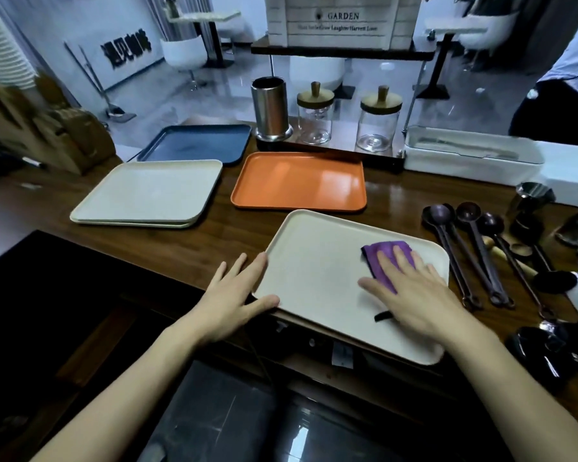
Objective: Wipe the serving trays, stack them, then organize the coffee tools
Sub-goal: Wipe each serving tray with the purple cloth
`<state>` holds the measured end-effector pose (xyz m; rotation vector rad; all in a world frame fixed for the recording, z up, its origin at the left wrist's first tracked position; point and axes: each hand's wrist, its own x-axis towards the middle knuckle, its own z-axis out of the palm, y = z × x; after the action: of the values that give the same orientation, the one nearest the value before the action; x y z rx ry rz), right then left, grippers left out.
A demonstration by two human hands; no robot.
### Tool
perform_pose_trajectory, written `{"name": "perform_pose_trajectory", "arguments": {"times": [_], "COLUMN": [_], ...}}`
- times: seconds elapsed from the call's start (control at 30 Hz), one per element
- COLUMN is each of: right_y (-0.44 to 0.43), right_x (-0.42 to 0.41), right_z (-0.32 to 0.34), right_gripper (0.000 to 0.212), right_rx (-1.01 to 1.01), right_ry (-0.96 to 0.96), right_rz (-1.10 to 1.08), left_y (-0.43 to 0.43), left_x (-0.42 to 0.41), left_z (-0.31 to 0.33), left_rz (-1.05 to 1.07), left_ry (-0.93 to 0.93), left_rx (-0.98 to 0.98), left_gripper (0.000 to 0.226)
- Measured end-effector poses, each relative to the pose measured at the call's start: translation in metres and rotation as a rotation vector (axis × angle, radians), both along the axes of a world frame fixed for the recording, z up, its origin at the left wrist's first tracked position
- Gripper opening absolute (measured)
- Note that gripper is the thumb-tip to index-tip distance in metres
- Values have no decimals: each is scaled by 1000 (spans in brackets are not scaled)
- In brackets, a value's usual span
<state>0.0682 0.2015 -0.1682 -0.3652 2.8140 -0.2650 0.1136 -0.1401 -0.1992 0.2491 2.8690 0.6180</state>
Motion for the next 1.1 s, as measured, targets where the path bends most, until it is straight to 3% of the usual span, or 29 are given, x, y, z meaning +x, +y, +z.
{"name": "perform_pose_trajectory", "arguments": {"times": [0.07,0.2,0.37,0.5,0.6,0.67,0.83,1.1], "right_y": [4,-25,-128,-166,-150,-131,-68,-41], "right_x": [-25,-31,-14,0,16,31,50,46], "right_z": [-5,-7,-2,-6,0,3,-2,-2], "right_gripper": [131,110,88,88,71,74,56,52], "right_rx": [50,20,-31,-85,-73,-60,-81,-36], "right_ry": [20,71,75,99,122,101,82,135], "right_rz": [6,-75,105,176,198,167,-63,-201], "left_y": [-1,-1,0,2,1,-1,-5,-8], "left_x": [0,1,2,3,4,5,4,8], "left_z": [1,-1,-2,-4,-4,-6,-8,-13], "left_rz": [-4,-18,-24,-18,-34,-48,-82,-74], "left_ry": [-5,2,27,82,126,152,200,201], "left_rx": [4,15,0,-37,-154,-215,-268,-288], "left_gripper": [91,93,92,91,94,99,117,104]}}
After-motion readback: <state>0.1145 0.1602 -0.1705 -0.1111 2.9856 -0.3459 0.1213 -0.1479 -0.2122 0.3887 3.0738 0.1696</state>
